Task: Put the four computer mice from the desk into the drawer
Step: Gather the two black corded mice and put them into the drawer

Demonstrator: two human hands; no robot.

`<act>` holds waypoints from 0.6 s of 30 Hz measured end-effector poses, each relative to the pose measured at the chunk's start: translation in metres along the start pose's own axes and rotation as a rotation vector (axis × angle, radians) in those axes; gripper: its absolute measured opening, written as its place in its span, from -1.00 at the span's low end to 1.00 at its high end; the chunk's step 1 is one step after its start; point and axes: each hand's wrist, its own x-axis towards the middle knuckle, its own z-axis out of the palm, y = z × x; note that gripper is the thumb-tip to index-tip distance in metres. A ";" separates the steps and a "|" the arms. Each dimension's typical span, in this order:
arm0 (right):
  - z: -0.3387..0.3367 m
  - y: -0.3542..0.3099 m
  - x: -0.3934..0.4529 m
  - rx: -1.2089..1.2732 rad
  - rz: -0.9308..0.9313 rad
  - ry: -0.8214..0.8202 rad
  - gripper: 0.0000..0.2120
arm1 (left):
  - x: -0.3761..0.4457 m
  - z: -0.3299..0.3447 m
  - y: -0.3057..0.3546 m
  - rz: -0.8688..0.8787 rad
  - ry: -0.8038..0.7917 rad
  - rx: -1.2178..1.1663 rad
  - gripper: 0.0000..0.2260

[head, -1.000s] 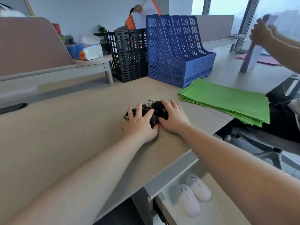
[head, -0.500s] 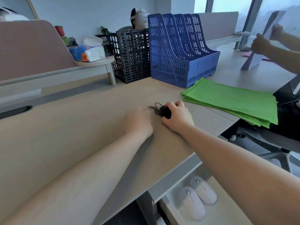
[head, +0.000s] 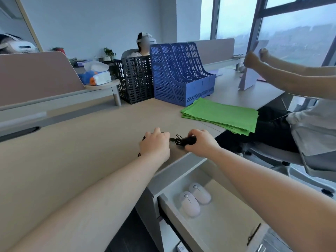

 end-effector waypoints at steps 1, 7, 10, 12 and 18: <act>-0.005 0.005 -0.012 0.002 0.010 0.004 -0.55 | -0.011 -0.001 0.008 0.016 0.002 -0.007 -0.63; -0.005 0.050 -0.084 0.115 0.079 0.007 -0.55 | -0.079 0.016 0.059 0.128 0.002 -0.068 -0.70; 0.009 0.076 -0.113 0.084 0.131 -0.059 -0.59 | -0.105 0.038 0.084 0.153 -0.092 -0.061 -0.71; 0.018 0.093 -0.124 0.064 0.161 -0.092 -0.64 | -0.116 0.057 0.097 0.143 -0.148 -0.070 -0.75; 0.031 0.123 -0.128 0.068 0.224 -0.148 -0.67 | -0.121 0.108 0.112 0.097 -0.268 -0.055 -0.76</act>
